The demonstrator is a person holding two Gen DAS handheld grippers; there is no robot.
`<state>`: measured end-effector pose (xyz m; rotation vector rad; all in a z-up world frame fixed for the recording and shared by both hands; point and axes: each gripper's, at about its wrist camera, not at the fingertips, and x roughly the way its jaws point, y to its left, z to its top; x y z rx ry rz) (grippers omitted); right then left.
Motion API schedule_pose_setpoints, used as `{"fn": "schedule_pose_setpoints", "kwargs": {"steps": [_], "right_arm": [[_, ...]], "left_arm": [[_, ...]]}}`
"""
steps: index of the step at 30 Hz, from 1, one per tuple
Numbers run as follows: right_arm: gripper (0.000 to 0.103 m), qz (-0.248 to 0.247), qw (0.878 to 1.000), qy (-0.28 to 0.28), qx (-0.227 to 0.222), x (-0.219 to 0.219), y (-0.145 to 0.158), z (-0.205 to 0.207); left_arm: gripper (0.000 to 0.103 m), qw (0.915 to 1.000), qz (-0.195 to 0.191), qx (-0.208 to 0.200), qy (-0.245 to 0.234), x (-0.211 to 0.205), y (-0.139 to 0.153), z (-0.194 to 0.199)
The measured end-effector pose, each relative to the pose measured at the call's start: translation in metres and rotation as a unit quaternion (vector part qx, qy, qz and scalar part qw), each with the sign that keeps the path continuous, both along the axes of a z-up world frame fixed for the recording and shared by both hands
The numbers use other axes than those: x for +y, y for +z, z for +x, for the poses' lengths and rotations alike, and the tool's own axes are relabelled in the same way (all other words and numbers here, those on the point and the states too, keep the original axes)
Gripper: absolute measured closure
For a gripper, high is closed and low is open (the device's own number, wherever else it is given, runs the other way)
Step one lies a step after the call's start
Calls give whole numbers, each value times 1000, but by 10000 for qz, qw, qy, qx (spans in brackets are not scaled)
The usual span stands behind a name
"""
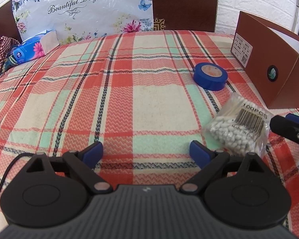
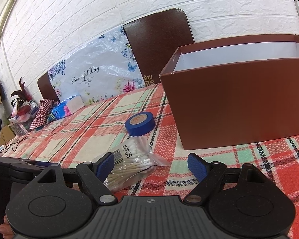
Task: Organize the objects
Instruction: 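Move the right gripper to the clear bag of cotton swabs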
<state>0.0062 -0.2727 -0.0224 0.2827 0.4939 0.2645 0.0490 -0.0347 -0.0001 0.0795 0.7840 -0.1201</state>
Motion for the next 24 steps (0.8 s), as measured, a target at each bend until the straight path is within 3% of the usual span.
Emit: {"fn": "schedule_pose_setpoints", "kwargs": {"steps": [9, 11, 13, 18, 21, 24], "right_arm": [[21, 79, 9999, 66, -60, -2, 0, -1], [21, 92, 9999, 97, -82, -3, 0, -1], [21, 96, 9998, 156, -108, -3, 1, -2], [21, -6, 9991, 386, -164, 2, 3, -4], [21, -77, 9986, 503, -154, 7, 3, -4], [21, -133, 9982, 575, -99, 10, 3, -3]], "left_arm": [[7, 9998, -111, 183, 38, 3, 4, 2], [7, 9990, -322, 304, -3, 6, 8, 3], [8, 9959, -768, 461, -78, 15, 14, 4], [15, 9775, -1915, 830, -300, 24, 28, 4], [18, 9709, -2118, 917, -646, 13, 35, 0], [20, 9703, -2031, 1006, -850, -10, 34, 3]]}}
